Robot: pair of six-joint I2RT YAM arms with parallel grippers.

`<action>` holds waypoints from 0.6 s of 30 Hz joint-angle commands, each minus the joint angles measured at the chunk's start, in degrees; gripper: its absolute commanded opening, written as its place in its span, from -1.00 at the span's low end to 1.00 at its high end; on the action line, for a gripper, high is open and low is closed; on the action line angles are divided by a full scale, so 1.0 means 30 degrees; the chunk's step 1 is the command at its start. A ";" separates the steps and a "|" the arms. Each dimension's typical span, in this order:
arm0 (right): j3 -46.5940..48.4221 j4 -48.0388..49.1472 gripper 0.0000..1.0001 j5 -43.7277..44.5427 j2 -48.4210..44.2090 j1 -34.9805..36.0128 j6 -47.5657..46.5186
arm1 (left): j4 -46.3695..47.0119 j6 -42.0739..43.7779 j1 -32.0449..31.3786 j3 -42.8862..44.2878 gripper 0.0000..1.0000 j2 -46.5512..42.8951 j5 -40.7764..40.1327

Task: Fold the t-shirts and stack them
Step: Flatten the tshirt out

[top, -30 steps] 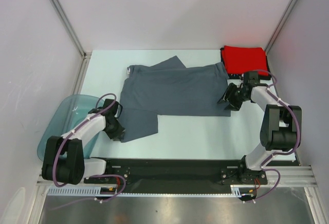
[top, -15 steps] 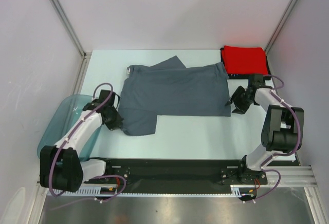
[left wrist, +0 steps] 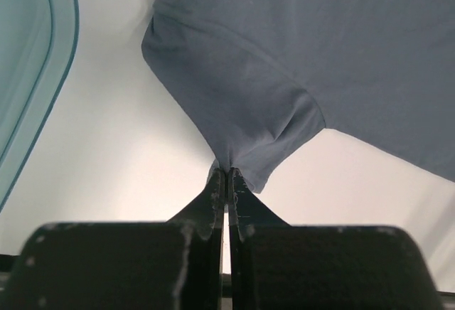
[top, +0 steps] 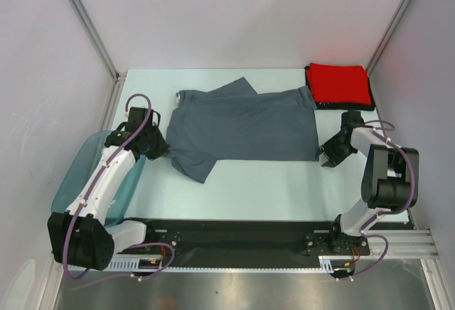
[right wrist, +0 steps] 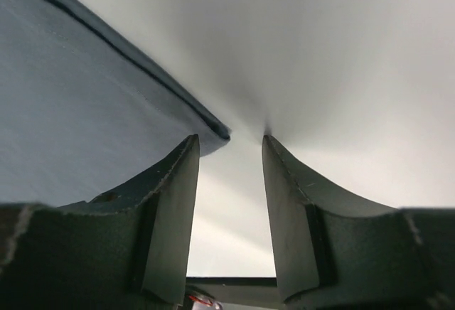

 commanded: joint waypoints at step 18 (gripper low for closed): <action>0.0244 0.1146 -0.32 0.1083 0.1911 0.0971 0.2642 | 0.0692 0.0992 -0.0122 0.2158 -0.99 0.1161 0.0141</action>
